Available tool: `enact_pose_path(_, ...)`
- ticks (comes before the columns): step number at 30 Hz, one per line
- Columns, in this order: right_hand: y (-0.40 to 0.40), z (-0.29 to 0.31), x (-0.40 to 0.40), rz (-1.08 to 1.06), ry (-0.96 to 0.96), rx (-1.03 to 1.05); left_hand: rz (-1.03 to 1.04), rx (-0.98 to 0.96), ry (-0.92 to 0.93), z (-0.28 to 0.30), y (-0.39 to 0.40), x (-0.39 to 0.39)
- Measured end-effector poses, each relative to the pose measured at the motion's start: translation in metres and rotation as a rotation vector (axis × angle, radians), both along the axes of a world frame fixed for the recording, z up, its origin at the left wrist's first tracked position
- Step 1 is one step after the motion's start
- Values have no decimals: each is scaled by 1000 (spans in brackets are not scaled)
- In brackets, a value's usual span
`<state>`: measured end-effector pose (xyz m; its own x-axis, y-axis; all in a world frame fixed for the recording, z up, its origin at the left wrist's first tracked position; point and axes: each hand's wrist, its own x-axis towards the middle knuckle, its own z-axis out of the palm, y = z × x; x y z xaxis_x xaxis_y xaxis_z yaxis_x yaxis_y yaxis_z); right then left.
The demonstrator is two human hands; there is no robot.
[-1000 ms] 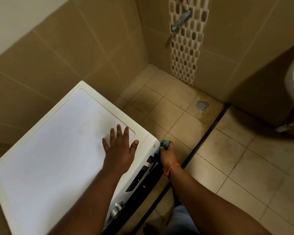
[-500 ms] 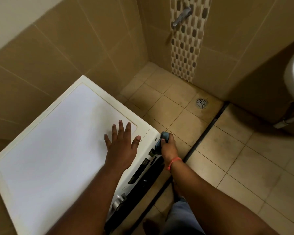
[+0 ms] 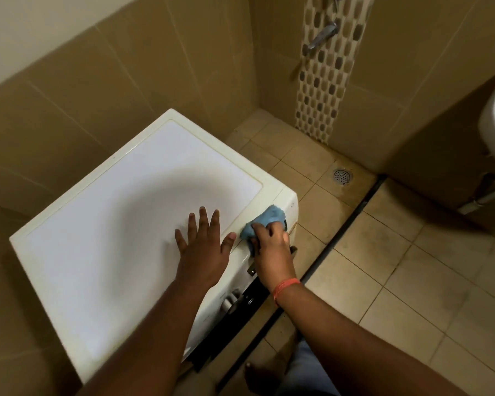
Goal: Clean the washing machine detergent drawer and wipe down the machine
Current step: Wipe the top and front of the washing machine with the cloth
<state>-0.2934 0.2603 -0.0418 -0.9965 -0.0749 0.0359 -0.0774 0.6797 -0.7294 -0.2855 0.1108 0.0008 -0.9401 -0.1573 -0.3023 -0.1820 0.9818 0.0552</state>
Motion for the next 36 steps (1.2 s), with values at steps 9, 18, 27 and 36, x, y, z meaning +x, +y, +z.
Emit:
enact_pose_path(9,-74,5,113,275,-46,137,78,2,19,0,-67,68)
enact_pose_path(18,-105,5,163,624,100,184,138,24,30,-1,-89,101)
enact_pose_path(27,-44,-4,73,382,171,288,210,26,77,5,-115,132)
enact_pose_path(36,-58,-7,107,662,188,303,199,39,33,1,-91,131)
